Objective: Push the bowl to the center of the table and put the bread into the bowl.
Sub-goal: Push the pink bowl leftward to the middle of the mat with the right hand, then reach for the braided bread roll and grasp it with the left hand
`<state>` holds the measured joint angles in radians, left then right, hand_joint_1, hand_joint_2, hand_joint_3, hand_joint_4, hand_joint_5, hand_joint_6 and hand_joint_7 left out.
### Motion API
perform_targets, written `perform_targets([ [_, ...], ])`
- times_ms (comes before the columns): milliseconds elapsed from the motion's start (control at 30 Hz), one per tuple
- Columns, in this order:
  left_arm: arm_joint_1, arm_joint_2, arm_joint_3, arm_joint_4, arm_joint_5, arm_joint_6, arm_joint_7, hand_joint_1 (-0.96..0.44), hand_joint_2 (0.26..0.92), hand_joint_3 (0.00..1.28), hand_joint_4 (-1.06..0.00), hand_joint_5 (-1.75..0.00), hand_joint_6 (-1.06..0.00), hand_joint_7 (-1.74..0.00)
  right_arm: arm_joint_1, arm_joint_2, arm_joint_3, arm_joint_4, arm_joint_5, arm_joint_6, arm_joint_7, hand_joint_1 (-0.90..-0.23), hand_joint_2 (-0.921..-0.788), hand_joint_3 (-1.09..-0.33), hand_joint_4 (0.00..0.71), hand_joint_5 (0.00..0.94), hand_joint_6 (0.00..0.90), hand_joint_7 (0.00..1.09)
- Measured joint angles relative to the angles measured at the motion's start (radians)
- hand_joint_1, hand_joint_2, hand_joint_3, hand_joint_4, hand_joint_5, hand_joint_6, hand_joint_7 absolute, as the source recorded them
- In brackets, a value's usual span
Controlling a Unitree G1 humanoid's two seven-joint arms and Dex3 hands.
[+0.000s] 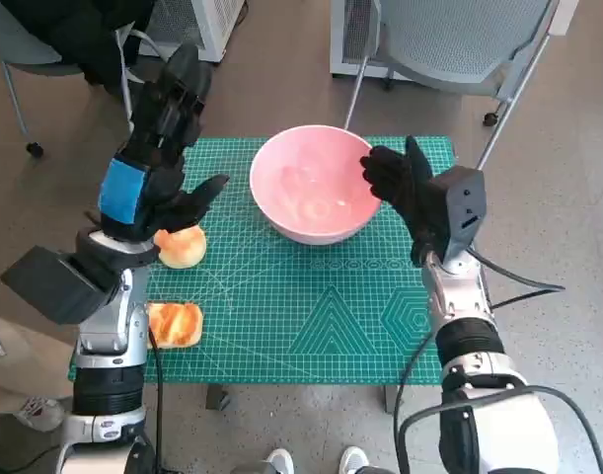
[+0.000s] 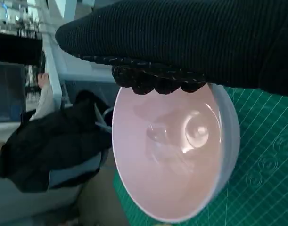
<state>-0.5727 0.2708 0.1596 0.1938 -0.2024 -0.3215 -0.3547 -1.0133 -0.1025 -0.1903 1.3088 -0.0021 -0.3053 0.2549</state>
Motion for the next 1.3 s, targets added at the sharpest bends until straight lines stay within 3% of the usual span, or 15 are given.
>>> perform_targets([
  [367, -0.009, 0.000, 0.000, 0.023, 0.000, -0.010, 0.000, -0.71, 0.921, 0.29, -0.02, 0.00, -0.03, -0.24, -0.002, 0.017, 0.000, -0.009, 0.001, -0.012, 0.021, -0.620, -0.921, -0.879, 0.112, 0.000, 0.098, 0.19],
  [800, -0.013, 0.000, 0.000, 0.029, 0.000, -0.014, -0.001, -0.71, 0.921, 0.29, -0.02, 0.00, -0.03, -0.24, -0.002, 0.025, 0.001, -0.020, 0.002, -0.035, 0.055, -0.631, -0.921, -0.877, 0.119, 0.003, 0.097, 0.20],
  [1000, -0.013, 0.000, 0.000, 0.030, 0.000, -0.015, -0.007, -0.71, 0.921, 0.29, -0.02, 0.00, -0.03, -0.24, -0.015, 0.017, 0.000, -0.051, 0.004, -0.081, 0.082, -0.659, -0.921, -0.854, 0.127, 0.006, 0.100, 0.22],
  [1167, -0.013, 0.000, 0.002, 0.036, 0.000, -0.021, -0.015, -0.71, 0.921, 0.29, -0.02, 0.00, -0.03, -0.24, -0.037, -0.003, -0.017, -0.090, 0.043, -0.151, 0.130, -0.716, -0.921, -0.830, 0.136, 0.009, 0.103, 0.23],
  [1300, -0.013, 0.000, 0.004, 0.041, 0.000, -0.022, -0.015, -0.70, 0.921, 0.29, -0.02, 0.00, -0.03, -0.24, -0.050, -0.010, -0.039, -0.127, 0.089, -0.214, 0.172, -0.669, -0.921, -0.844, 0.134, 0.006, 0.093, 0.24],
])
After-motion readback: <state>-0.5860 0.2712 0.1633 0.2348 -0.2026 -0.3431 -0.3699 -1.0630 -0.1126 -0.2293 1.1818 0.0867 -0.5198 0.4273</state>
